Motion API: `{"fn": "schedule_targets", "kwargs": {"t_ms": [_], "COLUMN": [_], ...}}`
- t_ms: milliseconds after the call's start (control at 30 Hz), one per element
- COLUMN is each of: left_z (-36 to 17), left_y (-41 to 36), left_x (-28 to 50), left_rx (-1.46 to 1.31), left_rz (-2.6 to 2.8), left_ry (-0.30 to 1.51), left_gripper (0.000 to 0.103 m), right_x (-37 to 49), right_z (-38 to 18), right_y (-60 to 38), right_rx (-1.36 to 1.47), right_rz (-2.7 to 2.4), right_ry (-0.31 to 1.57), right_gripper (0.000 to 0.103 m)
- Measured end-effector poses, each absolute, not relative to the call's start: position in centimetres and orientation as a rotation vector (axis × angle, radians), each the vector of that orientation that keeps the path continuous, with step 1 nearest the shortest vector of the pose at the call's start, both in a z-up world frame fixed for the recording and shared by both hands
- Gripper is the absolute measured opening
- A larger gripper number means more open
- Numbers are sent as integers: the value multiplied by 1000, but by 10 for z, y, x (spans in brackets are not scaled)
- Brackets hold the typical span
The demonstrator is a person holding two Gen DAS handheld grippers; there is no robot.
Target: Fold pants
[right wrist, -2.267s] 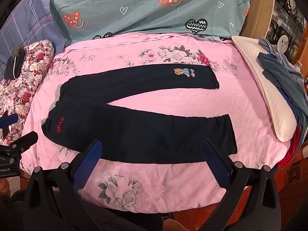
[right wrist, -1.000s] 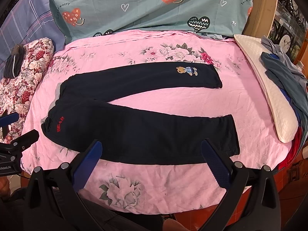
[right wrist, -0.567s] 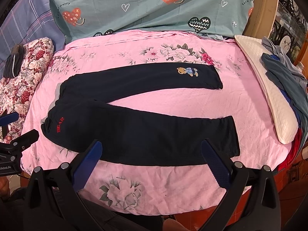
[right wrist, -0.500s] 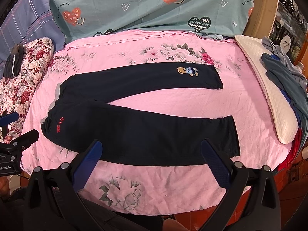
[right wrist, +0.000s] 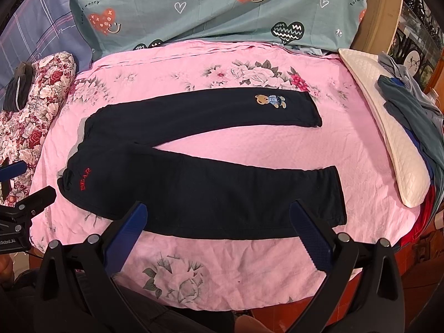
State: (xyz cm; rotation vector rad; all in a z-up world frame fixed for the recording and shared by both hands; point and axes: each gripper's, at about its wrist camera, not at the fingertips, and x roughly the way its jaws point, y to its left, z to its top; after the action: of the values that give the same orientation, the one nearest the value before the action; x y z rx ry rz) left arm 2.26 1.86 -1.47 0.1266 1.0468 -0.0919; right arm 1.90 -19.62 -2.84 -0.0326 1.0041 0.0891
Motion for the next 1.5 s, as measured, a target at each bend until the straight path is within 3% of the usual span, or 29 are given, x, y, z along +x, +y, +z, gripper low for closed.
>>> {"fn": "schedule_targets", "kwargs": {"t_ms": [267,667,733,833,900,1000,1367,1500], "left_z": [-22,-31,-37,-51,-64,-79,-144,-164], "left_y": [40,198,221,246,260,266,247,250], "left_x": [34,93,113,147,174,204,280,292], "left_rx": [95,41,58,53,26,-1,-24,-46], "left_rz": [-68,52,16,-69,-130,-203,-336,-368], "left_ry": [1064,1057,1057,1085,1118,1142,1254,1311], "left_gripper": [101,101,98,84,72,65,64,64], "right_x": [25,69,83,113,138,180,325,354], "right_z": [-33,-50,-53,-56,-58,-65,-146,-174], "right_y": [-194,-122,-106,-76,-55,-34,-12,-18], "right_rx": [29,71,37,-47,-139,-228,-520,-509], "right_rz": [128,237,240,310,332,384,567,661], "right_ry": [1002,1041,1072,1084,1075,1088,1223,1301], "right_gripper": [102,102,102,102,92,80,50,50]}}
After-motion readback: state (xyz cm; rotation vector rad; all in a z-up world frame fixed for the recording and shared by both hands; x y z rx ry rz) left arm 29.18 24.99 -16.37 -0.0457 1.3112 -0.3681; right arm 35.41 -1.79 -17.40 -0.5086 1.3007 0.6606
